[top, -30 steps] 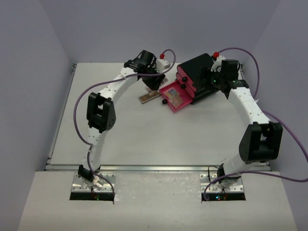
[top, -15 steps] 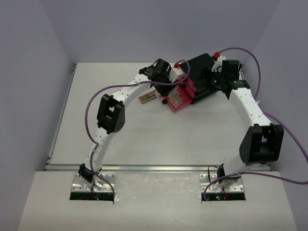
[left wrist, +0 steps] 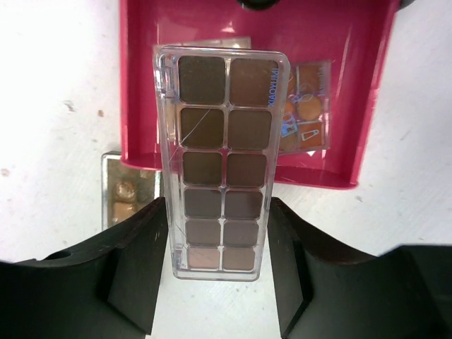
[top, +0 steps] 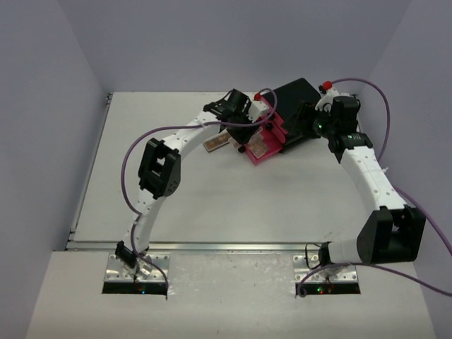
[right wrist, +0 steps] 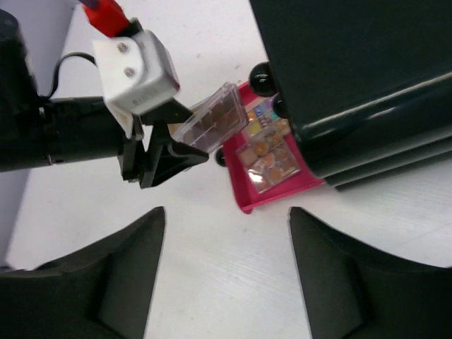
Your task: Organize the makeup
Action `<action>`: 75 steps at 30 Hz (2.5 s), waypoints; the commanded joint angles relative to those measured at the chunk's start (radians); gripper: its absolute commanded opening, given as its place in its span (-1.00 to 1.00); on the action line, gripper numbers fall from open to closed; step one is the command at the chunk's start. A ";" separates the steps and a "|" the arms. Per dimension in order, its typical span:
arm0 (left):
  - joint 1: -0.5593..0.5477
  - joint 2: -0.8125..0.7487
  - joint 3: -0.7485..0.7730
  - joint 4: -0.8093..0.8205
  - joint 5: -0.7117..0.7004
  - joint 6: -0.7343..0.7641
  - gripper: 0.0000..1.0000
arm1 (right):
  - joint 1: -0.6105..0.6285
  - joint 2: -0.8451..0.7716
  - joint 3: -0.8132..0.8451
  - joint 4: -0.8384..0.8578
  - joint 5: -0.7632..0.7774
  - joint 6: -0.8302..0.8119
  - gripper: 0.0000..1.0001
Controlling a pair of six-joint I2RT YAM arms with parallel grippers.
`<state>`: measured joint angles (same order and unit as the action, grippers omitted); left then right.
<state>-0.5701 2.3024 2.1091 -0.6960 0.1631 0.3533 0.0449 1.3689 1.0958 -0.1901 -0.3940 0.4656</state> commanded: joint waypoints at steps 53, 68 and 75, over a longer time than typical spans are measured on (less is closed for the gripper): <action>-0.001 -0.233 -0.150 0.231 0.155 -0.381 -1.00 | 0.377 0.361 -0.344 1.109 0.391 0.636 -1.00; 0.093 -0.353 -0.259 0.234 0.127 -0.283 1.00 | 0.406 0.356 -0.407 1.049 0.253 1.031 -1.00; 0.140 -0.386 -0.276 0.231 0.117 -0.237 1.00 | 0.423 0.453 -0.417 1.133 0.197 1.260 -1.00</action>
<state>-0.4603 1.9877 1.8469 -0.4928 0.2733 0.0792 0.4580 1.7612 0.6737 0.8429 -0.1499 1.5543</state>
